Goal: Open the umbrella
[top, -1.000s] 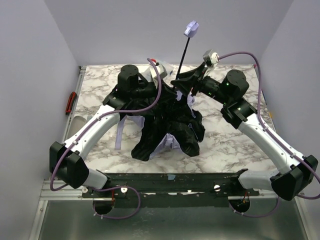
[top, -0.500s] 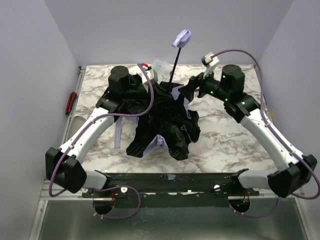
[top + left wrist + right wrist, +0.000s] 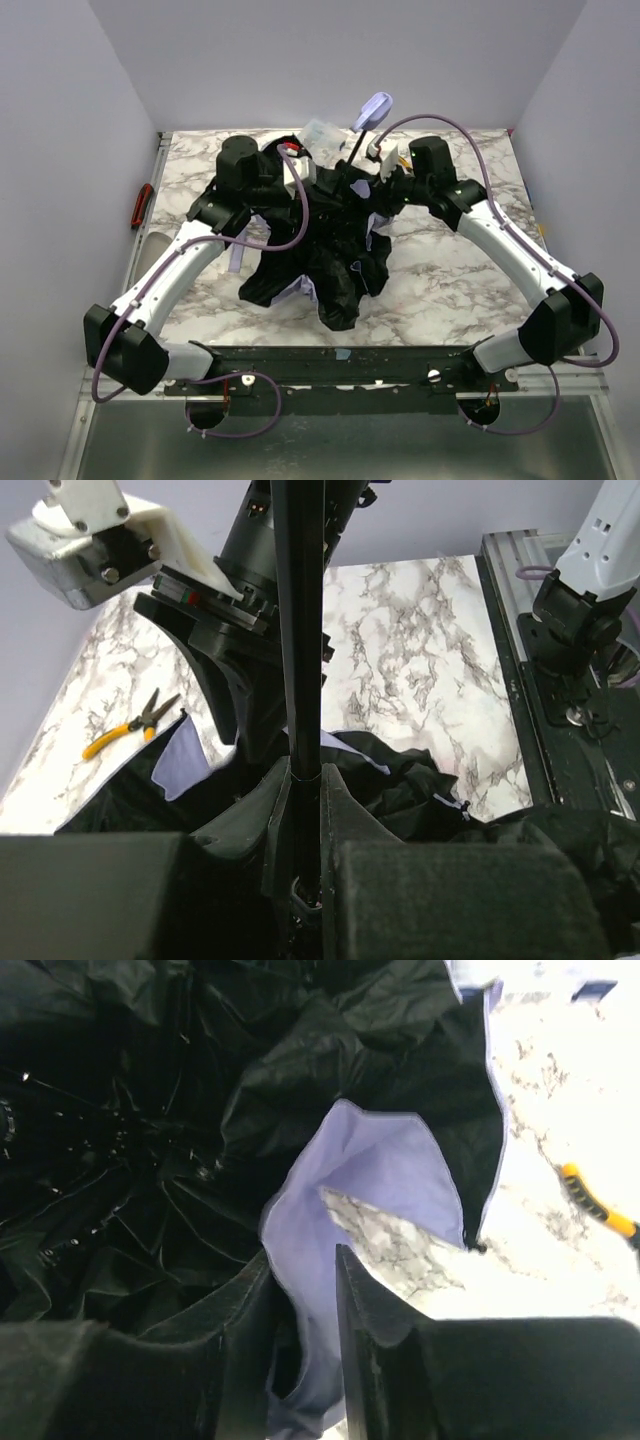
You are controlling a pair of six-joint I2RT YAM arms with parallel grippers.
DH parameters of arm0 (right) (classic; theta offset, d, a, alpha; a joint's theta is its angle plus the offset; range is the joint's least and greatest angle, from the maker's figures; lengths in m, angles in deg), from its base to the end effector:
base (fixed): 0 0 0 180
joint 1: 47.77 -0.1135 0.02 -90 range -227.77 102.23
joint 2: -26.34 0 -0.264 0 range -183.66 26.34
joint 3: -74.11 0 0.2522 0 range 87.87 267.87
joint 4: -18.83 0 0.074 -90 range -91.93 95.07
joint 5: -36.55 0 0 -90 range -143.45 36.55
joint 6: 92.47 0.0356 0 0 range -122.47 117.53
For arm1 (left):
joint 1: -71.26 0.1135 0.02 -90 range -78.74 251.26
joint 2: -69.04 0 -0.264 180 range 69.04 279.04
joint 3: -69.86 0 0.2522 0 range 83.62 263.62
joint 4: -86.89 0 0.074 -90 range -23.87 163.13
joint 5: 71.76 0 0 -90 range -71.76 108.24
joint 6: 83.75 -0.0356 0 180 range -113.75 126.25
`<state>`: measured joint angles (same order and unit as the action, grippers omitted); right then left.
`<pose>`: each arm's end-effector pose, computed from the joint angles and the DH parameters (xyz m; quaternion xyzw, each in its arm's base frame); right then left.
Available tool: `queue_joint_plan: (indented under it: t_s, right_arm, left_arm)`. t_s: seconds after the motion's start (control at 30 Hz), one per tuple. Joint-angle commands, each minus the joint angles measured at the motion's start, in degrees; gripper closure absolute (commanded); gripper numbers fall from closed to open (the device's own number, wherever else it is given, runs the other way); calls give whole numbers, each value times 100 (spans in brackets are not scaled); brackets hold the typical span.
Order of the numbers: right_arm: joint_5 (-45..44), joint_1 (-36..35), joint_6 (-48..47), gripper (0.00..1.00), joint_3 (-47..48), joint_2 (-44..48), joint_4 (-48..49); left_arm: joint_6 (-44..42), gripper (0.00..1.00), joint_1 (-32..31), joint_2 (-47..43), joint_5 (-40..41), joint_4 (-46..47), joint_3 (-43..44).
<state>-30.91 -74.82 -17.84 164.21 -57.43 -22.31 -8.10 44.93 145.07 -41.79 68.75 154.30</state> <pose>0.2875 0.1621 0.3427 -0.3988 0.7775 0.2185 0.4343 0.2518 -0.1590 0.3911 0.5324 0.5086 -0.4386 0.5152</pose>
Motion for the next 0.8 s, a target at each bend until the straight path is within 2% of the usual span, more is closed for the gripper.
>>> queue_joint_plan:
  t_s: [0.0,0.03,0.07,0.23,0.37,0.7,0.73,0.77]
  right_arm:
    - [-301,-8,-664,89,-183,224,-339]
    - [-475,26,-717,98,-239,273,-346]
    - [-569,85,-753,99,-325,329,-296]
    - [-833,904,-729,99,-504,424,-38]
    - [-716,1626,-651,99,-417,213,181]
    - [-715,1863,-215,99,144,-296,358]
    - [-608,1860,-121,97,280,-334,331]
    - [-340,1862,-47,86,424,-350,264]
  left_arm:
    - [-452,100,34,-510,-24,70,-130]
    - [-439,100,63,-555,-9,86,-173]
    - [-438,100,94,-607,7,95,-224]
    - [-405,100,335,-762,48,95,-398]
    - [-87,100,571,-778,76,306,-492]
    - [178,100,648,-489,668,666,-498]
    - [284,100,646,-447,687,757,-510]
    - [370,100,633,-412,744,853,-511]
